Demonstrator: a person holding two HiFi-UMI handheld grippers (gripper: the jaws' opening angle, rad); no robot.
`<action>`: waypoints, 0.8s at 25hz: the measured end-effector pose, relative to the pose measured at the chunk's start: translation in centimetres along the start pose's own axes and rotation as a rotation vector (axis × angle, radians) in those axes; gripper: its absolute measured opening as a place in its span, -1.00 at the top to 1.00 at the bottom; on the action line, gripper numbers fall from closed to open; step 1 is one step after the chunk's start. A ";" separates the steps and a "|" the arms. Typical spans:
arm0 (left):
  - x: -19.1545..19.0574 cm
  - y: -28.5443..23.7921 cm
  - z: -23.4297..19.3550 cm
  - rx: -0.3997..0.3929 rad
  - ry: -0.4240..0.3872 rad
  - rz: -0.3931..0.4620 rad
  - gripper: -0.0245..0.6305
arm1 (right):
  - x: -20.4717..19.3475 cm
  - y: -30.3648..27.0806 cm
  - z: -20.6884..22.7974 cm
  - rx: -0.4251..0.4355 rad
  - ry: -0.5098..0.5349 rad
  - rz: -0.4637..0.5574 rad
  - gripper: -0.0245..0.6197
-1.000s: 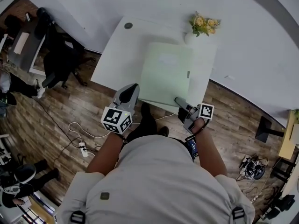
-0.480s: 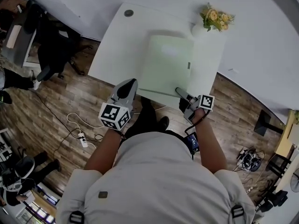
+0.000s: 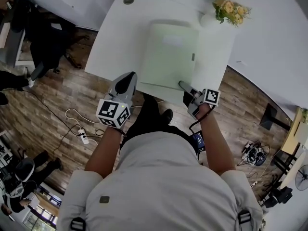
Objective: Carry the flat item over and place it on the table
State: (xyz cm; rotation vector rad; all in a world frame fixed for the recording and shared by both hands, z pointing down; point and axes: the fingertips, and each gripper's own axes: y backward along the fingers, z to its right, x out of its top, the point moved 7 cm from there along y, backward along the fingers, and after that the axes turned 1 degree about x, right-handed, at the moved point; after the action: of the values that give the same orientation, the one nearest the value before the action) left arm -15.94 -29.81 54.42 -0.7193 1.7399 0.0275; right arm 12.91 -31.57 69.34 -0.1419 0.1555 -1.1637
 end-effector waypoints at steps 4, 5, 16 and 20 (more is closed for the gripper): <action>-0.2 -0.5 -0.4 0.001 -0.006 0.000 0.93 | 0.4 -0.6 1.0 -0.051 0.062 -0.003 -0.01; -0.3 -0.6 -0.5 0.000 -0.003 -0.002 0.93 | 0.4 -0.7 1.3 -0.068 0.073 -0.001 -0.01; -1.6 -1.1 -0.8 0.001 0.025 -0.021 0.93 | 1.3 0.1 4.8 -0.310 0.146 0.037 -0.22; -2.0 -1.1 -1.1 0.002 0.033 -0.032 0.93 | 1.8 0.5 5.6 -0.406 0.196 0.015 -0.28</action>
State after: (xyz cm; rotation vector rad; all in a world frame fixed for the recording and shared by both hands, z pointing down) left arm -16.10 -30.23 56.87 -0.7493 1.7591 -0.0081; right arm 15.13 -32.87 74.64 -0.3836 0.5659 -1.1185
